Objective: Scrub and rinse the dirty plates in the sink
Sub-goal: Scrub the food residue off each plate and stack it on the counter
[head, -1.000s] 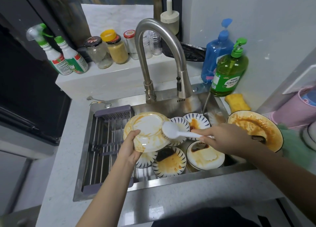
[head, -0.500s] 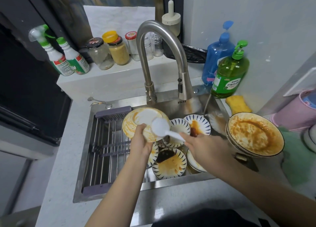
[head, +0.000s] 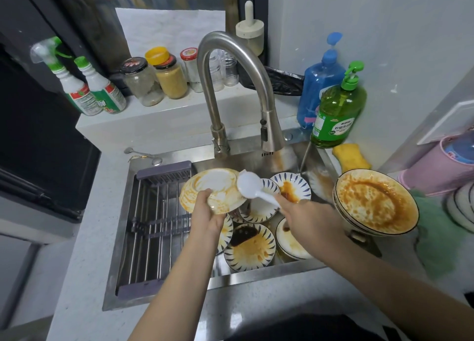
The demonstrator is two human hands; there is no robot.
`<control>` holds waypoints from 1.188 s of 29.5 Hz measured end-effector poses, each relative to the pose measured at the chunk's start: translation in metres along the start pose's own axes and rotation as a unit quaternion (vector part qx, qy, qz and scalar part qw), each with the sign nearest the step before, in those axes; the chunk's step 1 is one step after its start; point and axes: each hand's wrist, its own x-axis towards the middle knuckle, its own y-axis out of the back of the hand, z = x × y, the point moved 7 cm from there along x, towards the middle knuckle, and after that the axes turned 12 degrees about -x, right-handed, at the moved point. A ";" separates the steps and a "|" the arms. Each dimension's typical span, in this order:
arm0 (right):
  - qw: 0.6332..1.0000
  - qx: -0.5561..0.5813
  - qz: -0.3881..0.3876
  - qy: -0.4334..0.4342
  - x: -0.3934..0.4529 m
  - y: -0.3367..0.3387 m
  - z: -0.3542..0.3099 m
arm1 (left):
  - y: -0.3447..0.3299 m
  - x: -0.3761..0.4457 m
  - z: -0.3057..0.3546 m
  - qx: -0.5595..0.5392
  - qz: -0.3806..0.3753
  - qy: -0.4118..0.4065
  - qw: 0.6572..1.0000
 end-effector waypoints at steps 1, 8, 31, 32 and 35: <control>1.000 0.006 0.003 0.018 -0.003 -0.001 -0.008 | -0.001 -0.001 0.001 0.000 0.008 -0.001 1.000; 0.998 0.049 -0.002 -0.025 -0.006 -0.008 0.007 | 0.005 -0.001 0.000 -0.018 0.030 0.010 0.999; 0.975 0.219 -0.033 -0.007 0.009 -0.018 0.044 | 0.020 -0.011 0.022 0.055 -0.086 0.082 0.991; 0.974 0.223 -0.035 -0.024 0.010 -0.019 0.050 | 0.021 -0.012 0.021 0.060 -0.087 0.083 0.991; 0.981 0.192 -0.024 -0.005 0.002 -0.014 0.042 | 0.022 -0.014 0.021 0.085 -0.080 0.079 0.990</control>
